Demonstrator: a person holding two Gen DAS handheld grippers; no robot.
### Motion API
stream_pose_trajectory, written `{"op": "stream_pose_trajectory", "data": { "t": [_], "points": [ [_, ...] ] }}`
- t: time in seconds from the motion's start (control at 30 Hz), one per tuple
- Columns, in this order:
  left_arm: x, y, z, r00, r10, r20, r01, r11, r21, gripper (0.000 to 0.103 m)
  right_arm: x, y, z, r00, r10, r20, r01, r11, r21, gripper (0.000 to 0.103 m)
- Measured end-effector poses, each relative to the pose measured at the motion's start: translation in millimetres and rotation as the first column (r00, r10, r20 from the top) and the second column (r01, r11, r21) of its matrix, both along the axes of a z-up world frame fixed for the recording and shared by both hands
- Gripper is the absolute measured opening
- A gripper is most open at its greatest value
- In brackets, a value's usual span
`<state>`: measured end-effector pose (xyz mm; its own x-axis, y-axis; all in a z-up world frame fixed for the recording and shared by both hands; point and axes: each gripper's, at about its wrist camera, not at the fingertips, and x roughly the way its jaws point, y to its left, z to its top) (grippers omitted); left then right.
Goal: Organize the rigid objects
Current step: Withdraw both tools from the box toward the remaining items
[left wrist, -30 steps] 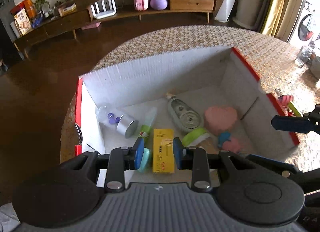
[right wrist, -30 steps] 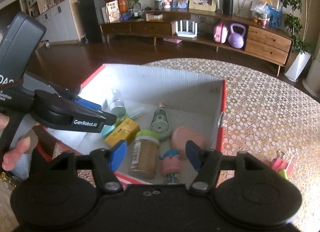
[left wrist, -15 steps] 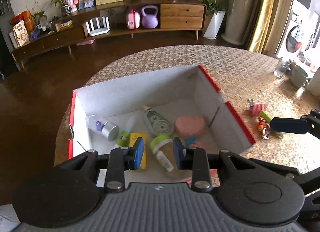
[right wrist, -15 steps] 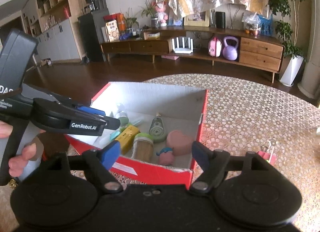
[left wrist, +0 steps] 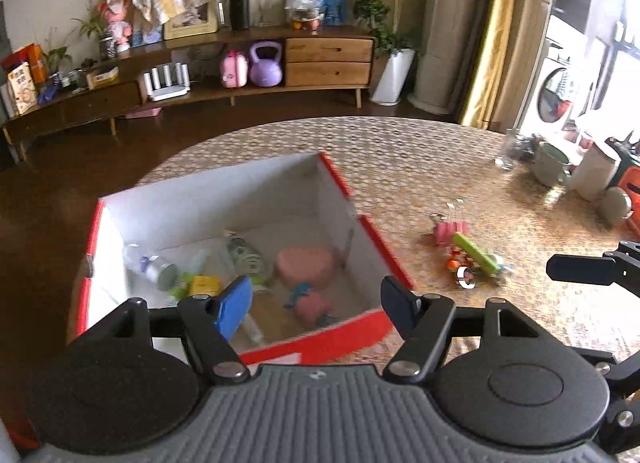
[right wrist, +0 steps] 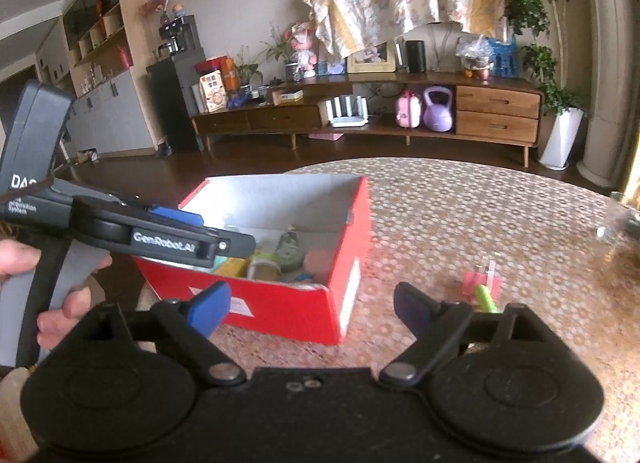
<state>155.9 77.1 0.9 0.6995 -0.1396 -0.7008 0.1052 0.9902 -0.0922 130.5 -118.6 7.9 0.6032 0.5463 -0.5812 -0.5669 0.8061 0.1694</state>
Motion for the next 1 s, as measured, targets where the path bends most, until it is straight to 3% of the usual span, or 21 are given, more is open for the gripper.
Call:
{"op": "stream_pose_trajectory", "data": {
  "t": [0.1, 0.2, 0.6, 0.7, 0.8, 1.0],
  "points": [
    [-3.4, -15.3, -3.7, 1.0, -0.024, 0.011, 0.024, 1.0, -0.001, 0.071, -6.3, -18.2, -3.5, 1.0, -0.013, 0.016, 0.013, 1.0, -0.012, 0.096],
    [-6.1, -32.0, -7.1, 0.998, -0.053, 0.033, 0.053, 0.999, -0.005, 0.08, -11.5, -35.9, -9.4, 0.999, -0.026, 0.036, 0.027, 0.999, -0.022, 0.102],
    [6.9, -96.6, -38.4, 0.988, -0.153, 0.028, 0.155, 0.986, -0.056, 0.083, 0.9, -96.7, -40.7, 0.992, -0.116, 0.056, 0.121, 0.986, -0.111, 0.102],
    [13.7, -111.9, -47.3, 0.986, -0.167, 0.03, 0.168, 0.985, -0.049, 0.086, 11.1, -110.1, -52.1, 0.988, -0.144, 0.047, 0.149, 0.981, -0.124, 0.102],
    [22.9, -124.9, -57.6, 0.985, -0.171, 0.015, 0.171, 0.984, -0.047, 0.097, 20.5, -117.6, -63.4, 0.986, -0.159, 0.041, 0.163, 0.977, -0.14, 0.102],
    [43.9, -144.8, -78.8, 0.984, -0.179, -0.001, 0.179, 0.981, -0.072, 0.098, 38.5, -125.7, -86.7, 0.988, -0.149, 0.047, 0.155, 0.968, -0.197, 0.102]
  ]
}}
